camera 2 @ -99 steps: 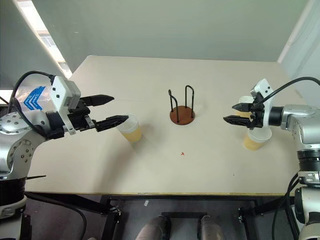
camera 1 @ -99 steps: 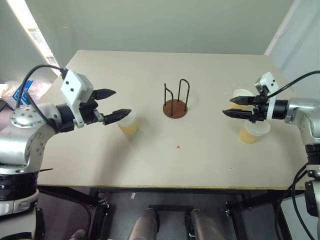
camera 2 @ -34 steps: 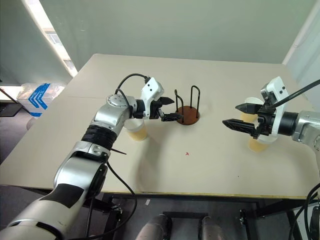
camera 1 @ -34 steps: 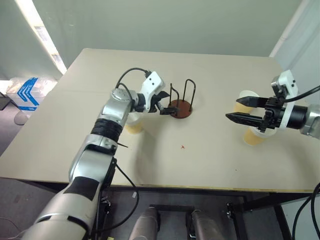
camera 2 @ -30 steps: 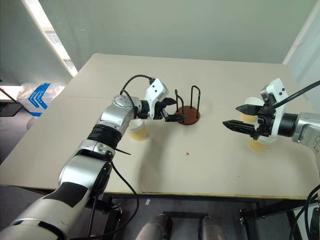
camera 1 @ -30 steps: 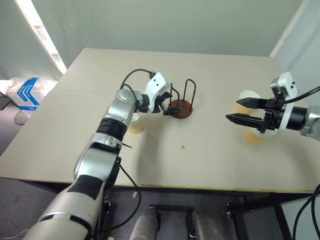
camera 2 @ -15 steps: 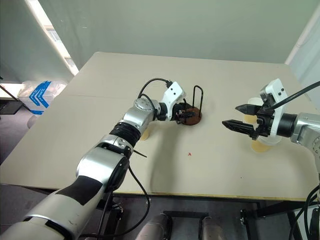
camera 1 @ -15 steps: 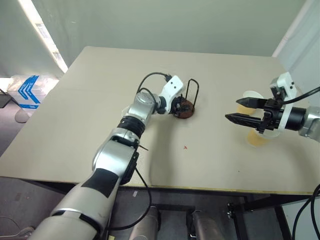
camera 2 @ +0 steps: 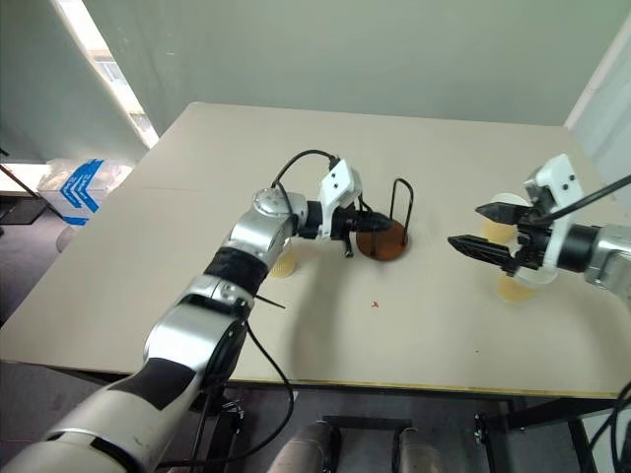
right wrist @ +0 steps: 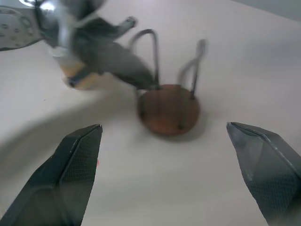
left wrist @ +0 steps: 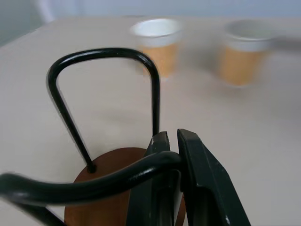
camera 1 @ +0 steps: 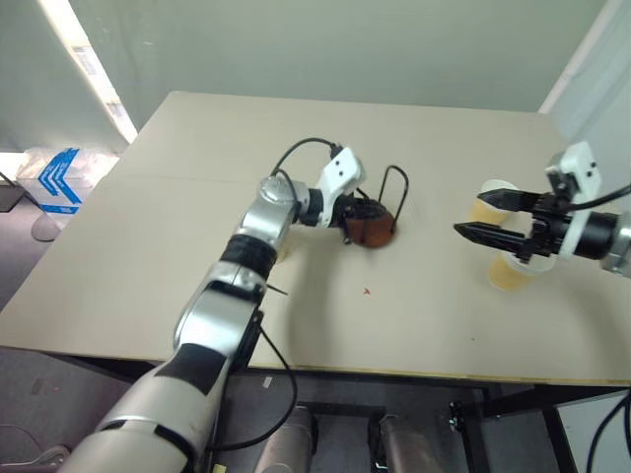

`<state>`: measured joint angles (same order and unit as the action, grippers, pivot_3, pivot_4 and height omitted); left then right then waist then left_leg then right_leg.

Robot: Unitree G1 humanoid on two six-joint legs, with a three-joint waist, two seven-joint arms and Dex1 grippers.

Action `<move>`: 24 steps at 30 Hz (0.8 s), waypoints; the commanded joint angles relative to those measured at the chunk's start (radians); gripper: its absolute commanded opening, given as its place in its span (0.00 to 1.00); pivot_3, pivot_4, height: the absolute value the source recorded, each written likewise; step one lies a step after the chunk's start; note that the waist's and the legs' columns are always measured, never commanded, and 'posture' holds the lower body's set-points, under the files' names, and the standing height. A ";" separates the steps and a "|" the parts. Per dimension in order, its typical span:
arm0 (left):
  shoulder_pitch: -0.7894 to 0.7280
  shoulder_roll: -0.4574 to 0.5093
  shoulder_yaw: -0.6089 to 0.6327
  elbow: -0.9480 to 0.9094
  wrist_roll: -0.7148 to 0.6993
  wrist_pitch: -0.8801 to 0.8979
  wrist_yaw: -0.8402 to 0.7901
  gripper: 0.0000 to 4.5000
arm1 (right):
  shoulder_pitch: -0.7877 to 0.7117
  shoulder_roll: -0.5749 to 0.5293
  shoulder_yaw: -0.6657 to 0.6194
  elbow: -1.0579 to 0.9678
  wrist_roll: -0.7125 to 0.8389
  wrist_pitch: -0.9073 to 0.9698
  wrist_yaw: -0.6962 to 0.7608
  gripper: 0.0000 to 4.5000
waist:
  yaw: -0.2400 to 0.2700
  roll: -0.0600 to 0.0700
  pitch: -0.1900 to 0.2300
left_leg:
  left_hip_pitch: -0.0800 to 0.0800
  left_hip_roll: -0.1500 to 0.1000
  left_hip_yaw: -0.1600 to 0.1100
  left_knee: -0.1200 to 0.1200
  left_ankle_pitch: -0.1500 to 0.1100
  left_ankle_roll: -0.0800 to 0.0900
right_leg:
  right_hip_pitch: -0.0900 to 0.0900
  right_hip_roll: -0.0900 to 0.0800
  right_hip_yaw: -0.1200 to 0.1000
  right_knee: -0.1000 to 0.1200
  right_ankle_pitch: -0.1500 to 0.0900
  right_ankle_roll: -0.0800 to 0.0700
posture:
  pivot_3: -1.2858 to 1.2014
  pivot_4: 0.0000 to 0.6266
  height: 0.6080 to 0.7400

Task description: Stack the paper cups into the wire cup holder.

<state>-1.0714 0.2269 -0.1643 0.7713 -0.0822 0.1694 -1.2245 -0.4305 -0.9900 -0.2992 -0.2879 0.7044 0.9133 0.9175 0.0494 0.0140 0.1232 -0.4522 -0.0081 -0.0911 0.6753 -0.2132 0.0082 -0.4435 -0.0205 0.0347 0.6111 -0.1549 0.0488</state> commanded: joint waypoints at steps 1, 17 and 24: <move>0.087 0.034 -0.045 -0.272 -0.080 0.126 -0.139 0.01 | 0.062 -0.083 -0.118 -0.084 0.058 -0.012 0.103 1.00 | 0.002 0.000 0.000 | -0.001 0.000 0.000 0.000 0.000 -0.001 | 0.000 0.000 0.000 0.000 0.000 0.000 | 0.52 0.24 1.00; 0.198 0.070 -0.186 -0.383 -0.040 0.065 -0.158 0.01 | 0.108 -0.108 -0.105 -0.131 0.101 -0.018 0.092 1.00 | 0.002 0.001 0.000 | 0.004 -0.001 0.002 0.008 0.000 0.010 | 0.006 0.000 0.007 -0.001 0.000 -0.001 | 0.52 0.24 1.00; 0.209 0.102 -0.183 -0.341 0.015 0.016 -0.083 0.42 | 0.104 -0.102 -0.080 -0.116 0.087 -0.038 0.080 1.00 | -0.007 0.001 0.000 | 0.012 -0.002 0.010 0.005 -0.001 0.011 | 0.011 0.001 0.020 -0.001 -0.004 0.006 | 0.52 0.24 1.00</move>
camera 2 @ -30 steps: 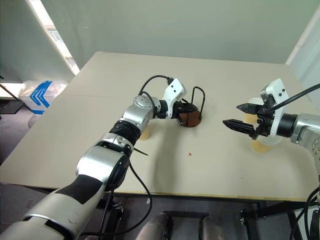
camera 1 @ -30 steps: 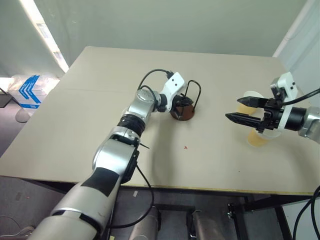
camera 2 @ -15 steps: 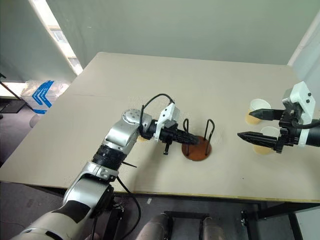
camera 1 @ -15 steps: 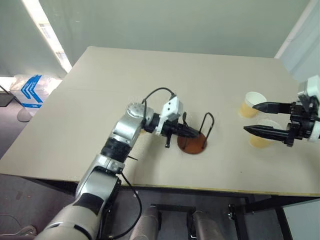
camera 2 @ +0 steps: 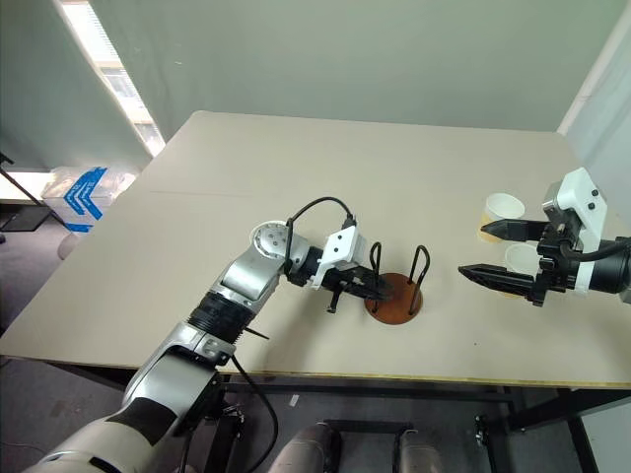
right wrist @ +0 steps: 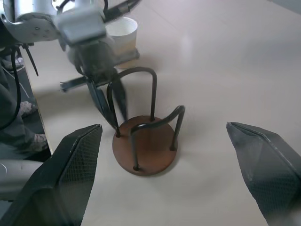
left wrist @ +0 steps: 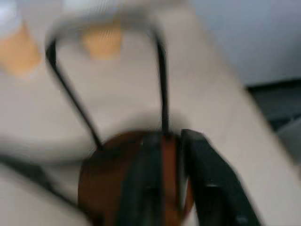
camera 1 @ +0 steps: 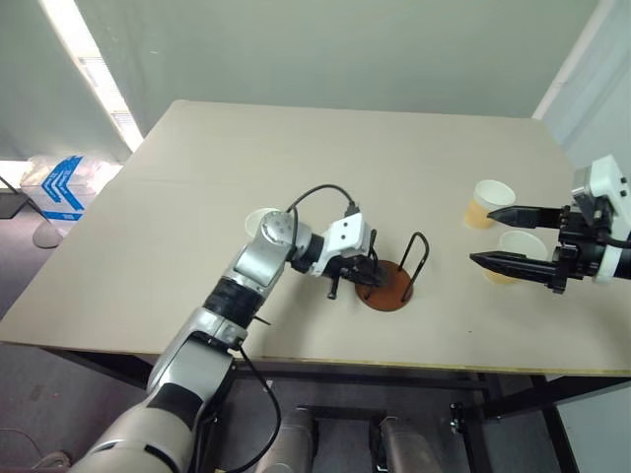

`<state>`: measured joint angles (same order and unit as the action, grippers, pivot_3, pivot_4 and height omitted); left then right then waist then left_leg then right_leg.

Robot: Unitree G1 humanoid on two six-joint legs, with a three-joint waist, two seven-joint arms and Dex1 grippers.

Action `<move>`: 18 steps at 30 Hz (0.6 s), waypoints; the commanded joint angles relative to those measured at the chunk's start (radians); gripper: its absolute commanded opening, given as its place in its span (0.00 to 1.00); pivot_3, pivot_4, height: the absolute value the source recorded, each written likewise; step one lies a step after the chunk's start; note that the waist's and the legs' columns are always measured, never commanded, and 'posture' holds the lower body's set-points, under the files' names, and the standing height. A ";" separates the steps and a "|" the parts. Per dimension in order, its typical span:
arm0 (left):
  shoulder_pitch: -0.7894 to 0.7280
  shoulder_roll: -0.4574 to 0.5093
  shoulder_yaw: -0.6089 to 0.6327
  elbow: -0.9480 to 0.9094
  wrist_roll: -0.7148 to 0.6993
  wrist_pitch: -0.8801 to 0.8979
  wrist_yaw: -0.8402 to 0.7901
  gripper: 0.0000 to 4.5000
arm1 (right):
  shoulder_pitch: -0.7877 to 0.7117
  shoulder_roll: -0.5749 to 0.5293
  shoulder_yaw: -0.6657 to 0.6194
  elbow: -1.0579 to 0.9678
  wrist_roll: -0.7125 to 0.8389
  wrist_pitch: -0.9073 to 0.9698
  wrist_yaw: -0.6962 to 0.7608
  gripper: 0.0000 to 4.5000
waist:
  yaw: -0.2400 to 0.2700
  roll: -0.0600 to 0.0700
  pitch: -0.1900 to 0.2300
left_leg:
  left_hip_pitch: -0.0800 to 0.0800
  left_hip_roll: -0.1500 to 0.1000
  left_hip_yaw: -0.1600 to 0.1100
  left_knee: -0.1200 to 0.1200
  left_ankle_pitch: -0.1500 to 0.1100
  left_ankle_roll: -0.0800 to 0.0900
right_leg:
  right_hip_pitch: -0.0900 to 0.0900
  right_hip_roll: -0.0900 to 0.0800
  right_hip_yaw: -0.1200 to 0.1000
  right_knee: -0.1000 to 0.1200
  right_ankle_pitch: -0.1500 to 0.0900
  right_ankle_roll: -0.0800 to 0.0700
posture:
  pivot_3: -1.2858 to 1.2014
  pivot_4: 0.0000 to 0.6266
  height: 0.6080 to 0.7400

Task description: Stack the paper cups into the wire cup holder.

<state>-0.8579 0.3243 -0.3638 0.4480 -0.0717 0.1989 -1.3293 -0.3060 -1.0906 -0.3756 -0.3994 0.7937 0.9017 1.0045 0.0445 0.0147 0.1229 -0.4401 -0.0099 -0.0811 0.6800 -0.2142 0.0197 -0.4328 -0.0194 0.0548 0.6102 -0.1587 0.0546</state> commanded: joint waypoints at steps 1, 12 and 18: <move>-0.001 0.007 0.021 -0.023 0.001 -0.008 0.027 0.49 | -0.023 -0.001 0.001 0.000 -0.005 -0.030 -0.007 1.00 | -0.002 0.000 0.000 | 0.000 0.000 0.001 0.000 -0.001 0.001 | 0.000 0.000 0.001 0.000 -0.001 0.001 | 0.52 0.24 1.00; 0.042 0.116 0.038 -0.170 -0.036 0.042 -0.031 0.99 | -0.039 -0.022 0.049 0.027 -0.029 -0.044 0.005 1.00 | -0.004 0.000 0.000 | -0.001 -0.001 0.006 0.001 -0.014 0.004 | -0.003 -0.001 0.005 0.000 -0.002 0.004 | 0.52 0.24 1.00; 0.019 0.177 0.093 -0.259 -0.098 0.101 -0.044 0.99 | -0.050 -0.039 0.080 0.039 -0.047 -0.044 0.013 1.00 | -0.004 0.000 0.000 | -0.001 -0.001 0.007 0.001 -0.019 0.006 | -0.003 -0.001 0.005 0.000 -0.004 0.002 | 0.52 0.24 1.00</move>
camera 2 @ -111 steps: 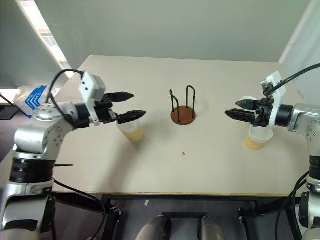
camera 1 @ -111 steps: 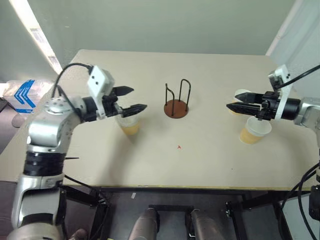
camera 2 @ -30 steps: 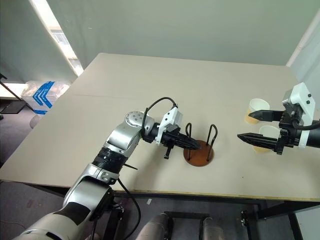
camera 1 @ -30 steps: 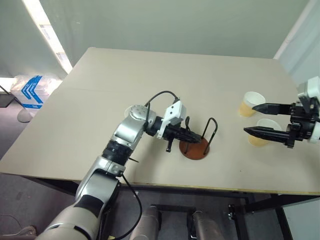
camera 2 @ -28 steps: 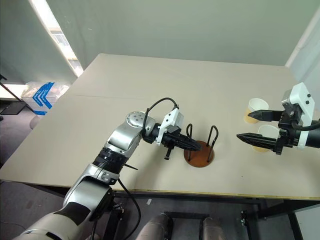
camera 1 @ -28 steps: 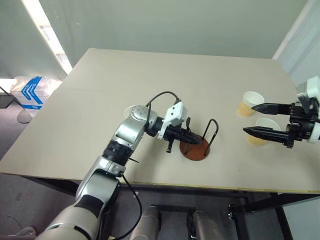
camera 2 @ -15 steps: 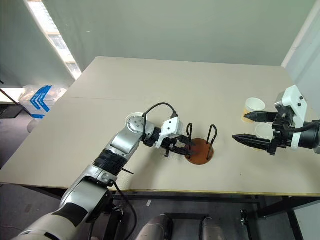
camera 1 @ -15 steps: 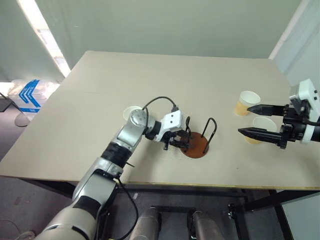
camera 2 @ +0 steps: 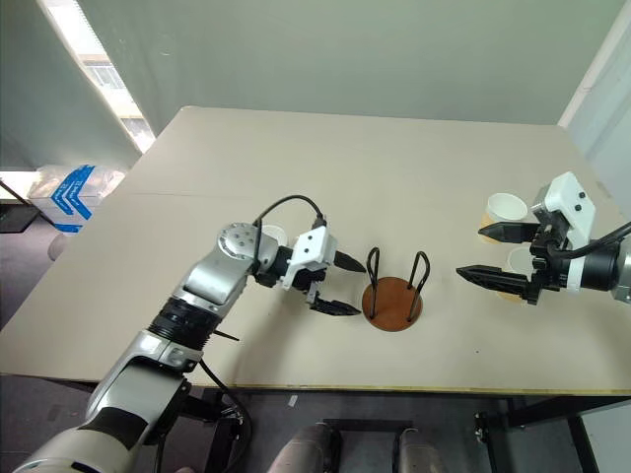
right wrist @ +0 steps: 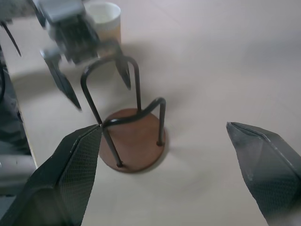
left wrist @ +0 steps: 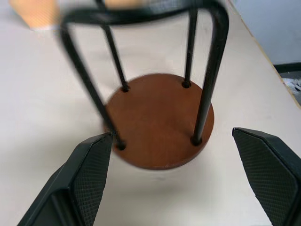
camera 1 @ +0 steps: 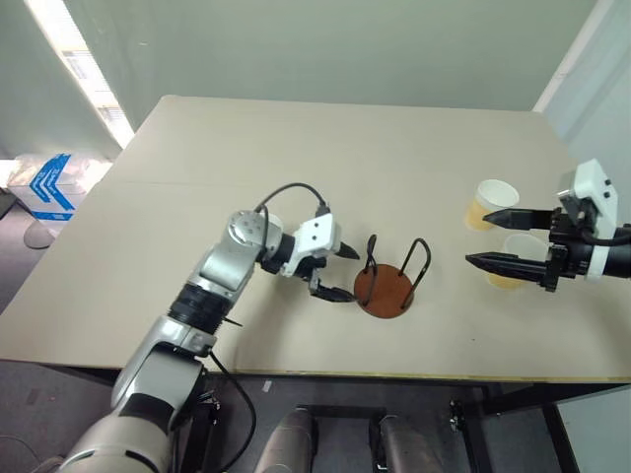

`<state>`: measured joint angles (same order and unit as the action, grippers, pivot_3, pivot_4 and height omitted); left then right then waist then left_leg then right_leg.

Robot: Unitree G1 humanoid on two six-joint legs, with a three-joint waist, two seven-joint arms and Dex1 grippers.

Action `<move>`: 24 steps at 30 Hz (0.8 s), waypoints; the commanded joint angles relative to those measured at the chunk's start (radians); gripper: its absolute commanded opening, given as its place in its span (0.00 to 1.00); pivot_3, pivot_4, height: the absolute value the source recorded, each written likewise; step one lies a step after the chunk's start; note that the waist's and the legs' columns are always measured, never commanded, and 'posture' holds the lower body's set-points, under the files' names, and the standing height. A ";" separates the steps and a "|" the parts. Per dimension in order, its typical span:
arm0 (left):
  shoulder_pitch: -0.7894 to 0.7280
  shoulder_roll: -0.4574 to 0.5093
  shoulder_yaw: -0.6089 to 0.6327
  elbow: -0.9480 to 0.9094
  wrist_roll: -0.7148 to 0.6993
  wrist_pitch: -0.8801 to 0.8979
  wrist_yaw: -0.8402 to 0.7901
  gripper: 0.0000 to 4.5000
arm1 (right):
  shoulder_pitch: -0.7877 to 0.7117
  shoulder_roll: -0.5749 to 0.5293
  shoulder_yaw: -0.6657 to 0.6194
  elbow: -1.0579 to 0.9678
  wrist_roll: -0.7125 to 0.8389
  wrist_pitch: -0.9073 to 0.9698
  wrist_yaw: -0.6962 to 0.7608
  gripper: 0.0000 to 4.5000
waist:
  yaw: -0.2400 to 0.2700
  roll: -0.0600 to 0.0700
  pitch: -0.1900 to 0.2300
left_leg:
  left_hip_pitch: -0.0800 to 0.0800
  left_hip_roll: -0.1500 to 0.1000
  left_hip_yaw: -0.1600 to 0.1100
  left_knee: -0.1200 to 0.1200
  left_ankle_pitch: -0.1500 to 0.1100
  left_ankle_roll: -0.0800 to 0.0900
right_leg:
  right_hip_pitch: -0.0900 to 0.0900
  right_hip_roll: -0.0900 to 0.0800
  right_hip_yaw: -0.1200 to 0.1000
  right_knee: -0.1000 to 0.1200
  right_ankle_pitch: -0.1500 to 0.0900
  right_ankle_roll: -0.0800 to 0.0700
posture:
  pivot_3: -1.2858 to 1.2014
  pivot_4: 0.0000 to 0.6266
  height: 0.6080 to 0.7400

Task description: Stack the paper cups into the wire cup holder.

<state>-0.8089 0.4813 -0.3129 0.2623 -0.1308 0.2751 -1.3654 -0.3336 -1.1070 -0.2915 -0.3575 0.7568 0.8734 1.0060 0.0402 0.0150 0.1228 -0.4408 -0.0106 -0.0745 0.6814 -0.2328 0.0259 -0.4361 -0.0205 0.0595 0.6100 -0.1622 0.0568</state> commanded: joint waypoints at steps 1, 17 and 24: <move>-0.030 0.031 0.050 -0.089 -0.047 0.029 -0.009 0.99 | -0.026 -0.025 0.001 0.000 -0.014 -0.017 0.013 1.00 | 0.000 0.000 0.000 | 0.000 0.000 0.000 0.000 0.000 0.000 | 0.000 0.000 0.000 0.000 0.000 0.000 | 0.52 0.24 1.00; -0.051 0.197 0.238 -0.159 -0.174 0.167 0.056 0.99 | -0.559 0.058 0.436 0.526 -0.437 -0.293 0.117 1.00 | -0.024 0.000 0.000 | 0.003 0.002 0.001 0.000 0.002 0.002 | -0.001 0.000 0.001 0.001 0.000 -0.012 | 0.52 0.24 1.00; -0.026 0.197 0.322 -0.214 -0.243 0.222 0.142 0.99 | -0.749 0.174 0.586 0.957 -0.706 -0.586 0.165 1.00 | -0.025 0.001 0.001 | 0.000 0.002 0.001 -0.003 0.002 0.002 | -0.007 0.000 0.000 0.002 0.006 -0.008 | 0.52 0.24 1.00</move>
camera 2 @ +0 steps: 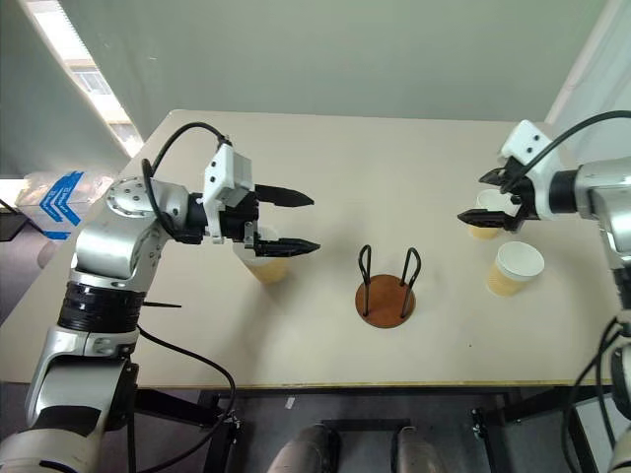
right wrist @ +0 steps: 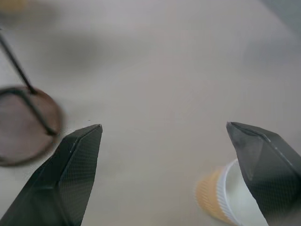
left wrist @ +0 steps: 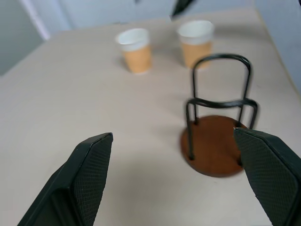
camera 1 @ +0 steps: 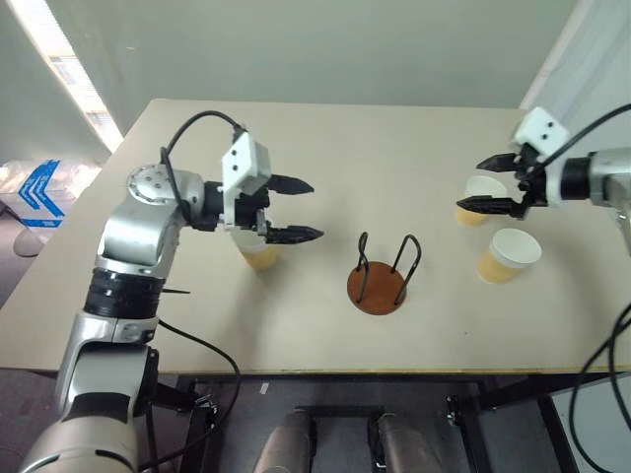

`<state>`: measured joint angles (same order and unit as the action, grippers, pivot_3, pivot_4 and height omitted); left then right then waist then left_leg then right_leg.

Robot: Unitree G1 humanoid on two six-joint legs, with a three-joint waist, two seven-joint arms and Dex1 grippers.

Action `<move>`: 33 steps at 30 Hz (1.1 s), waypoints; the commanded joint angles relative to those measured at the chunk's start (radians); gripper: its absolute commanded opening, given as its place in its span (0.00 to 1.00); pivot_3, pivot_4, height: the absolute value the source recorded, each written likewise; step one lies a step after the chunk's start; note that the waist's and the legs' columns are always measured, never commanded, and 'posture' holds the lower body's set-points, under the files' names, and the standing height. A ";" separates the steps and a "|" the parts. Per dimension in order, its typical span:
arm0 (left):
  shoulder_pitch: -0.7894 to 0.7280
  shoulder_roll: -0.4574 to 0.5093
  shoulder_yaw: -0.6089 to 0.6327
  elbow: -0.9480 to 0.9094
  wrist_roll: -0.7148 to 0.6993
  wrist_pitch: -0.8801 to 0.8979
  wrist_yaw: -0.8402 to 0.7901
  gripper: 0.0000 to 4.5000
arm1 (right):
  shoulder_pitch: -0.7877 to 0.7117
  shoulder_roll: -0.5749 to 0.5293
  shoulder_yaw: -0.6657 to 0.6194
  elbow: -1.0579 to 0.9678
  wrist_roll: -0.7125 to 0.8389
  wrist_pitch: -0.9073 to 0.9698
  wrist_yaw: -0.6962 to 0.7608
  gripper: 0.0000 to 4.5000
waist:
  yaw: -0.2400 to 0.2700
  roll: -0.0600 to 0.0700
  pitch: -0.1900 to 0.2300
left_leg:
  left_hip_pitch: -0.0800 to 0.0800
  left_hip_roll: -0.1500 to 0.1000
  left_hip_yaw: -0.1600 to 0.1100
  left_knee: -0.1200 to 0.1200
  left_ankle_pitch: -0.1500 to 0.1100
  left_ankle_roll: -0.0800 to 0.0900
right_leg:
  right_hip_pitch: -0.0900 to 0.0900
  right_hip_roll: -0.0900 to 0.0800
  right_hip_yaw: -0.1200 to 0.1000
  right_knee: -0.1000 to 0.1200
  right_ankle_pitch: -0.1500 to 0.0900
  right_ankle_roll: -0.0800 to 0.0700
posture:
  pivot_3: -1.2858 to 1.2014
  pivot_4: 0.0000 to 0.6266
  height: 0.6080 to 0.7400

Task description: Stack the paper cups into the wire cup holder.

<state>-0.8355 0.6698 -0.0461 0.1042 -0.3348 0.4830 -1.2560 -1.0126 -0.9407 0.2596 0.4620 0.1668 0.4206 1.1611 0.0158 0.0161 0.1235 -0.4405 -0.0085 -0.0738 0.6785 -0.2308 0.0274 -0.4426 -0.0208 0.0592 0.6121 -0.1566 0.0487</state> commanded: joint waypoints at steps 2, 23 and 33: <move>0.014 0.024 0.062 -0.073 -0.044 0.022 0.046 0.99 | -0.120 0.038 0.062 0.268 -0.180 -0.211 0.007 1.00 | 0.000 0.000 0.000 | -0.001 0.000 0.000 -0.002 0.000 0.000 | -0.002 0.000 0.000 0.000 0.000 0.000 | 0.52 0.24 1.00; 0.043 0.057 0.034 -0.097 -0.051 0.032 0.053 1.00 | -0.278 0.233 0.097 0.758 -0.490 -0.529 -0.141 0.41 | -0.003 0.001 0.000 | 0.000 0.002 0.000 -0.014 0.004 -0.008 | -0.007 0.000 -0.002 0.001 0.001 -0.008 | 0.52 0.24 1.00; 0.048 0.059 0.024 -0.075 -0.043 0.022 0.034 1.00 | -0.264 0.211 0.070 0.741 -0.495 -0.560 -0.133 0.00 | -0.004 0.001 0.001 | 0.000 0.002 0.000 -0.014 0.004 -0.009 | -0.007 0.000 -0.002 0.001 0.001 -0.008 | 0.52 0.24 1.00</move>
<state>-0.7868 0.7124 -0.0262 0.0398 -0.3716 0.5216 -1.2152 -1.2646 -0.6971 0.3619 1.2279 -0.3378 -0.1203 1.0164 0.0120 0.0170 0.1240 -0.4409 -0.0063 -0.0739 0.6645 -0.2271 0.0189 -0.4494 -0.0208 0.0576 0.6130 -0.1559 0.0403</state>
